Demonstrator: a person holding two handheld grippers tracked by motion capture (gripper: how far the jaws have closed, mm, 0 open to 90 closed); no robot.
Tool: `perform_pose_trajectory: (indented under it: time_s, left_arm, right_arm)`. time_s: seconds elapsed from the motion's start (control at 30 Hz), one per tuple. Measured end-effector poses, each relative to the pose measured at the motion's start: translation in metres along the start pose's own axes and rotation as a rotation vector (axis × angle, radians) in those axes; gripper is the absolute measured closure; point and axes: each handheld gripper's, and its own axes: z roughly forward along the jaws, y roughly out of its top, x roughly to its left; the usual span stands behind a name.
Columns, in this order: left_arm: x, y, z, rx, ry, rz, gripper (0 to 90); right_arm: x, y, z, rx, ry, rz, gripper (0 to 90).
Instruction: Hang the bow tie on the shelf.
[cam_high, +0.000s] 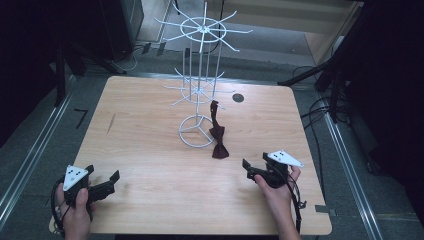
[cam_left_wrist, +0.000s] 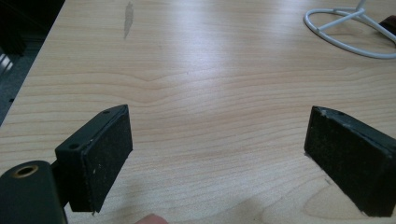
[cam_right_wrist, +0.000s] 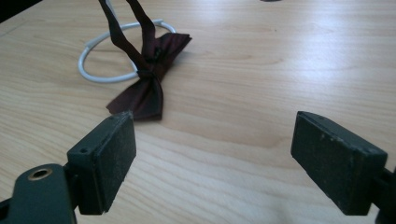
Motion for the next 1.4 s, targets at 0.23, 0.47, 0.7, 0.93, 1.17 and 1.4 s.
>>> perform_pose_trajectory:
  time_s: [0.23,0.47,0.7,0.93,1.17,1.4]
  left_arm:
    - [-0.001,0.0,0.0,-0.008,0.005,0.004,8.4]
    - [-0.001,0.0,0.0,-0.007,0.008,0.008,8.4]
    - [-0.002,-0.001,-0.001,-0.006,0.007,0.006,8.4]
    - [-0.003,-0.001,-0.001,-0.006,0.011,0.012,8.4]
    - [-0.003,-0.001,-0.001,-0.007,0.009,0.012,8.4]
    - [-0.003,-0.001,-0.002,-0.006,0.012,0.015,8.4]
  right_arm:
    - [-0.013,-0.013,-0.01,0.009,-0.011,-0.006,14.1]
    - [-0.025,-0.017,-0.027,-0.002,-0.023,-0.01,14.1]
    - [-0.037,-0.025,-0.044,0.005,-0.045,-0.017,14.1]
    - [-0.054,-0.033,-0.059,-0.004,-0.069,0.013,14.1]
    - [-0.07,-0.042,-0.074,-0.007,-0.11,0.023,14.1]
    - [-0.085,-0.05,-0.086,-0.013,-0.151,0.021,14.1]
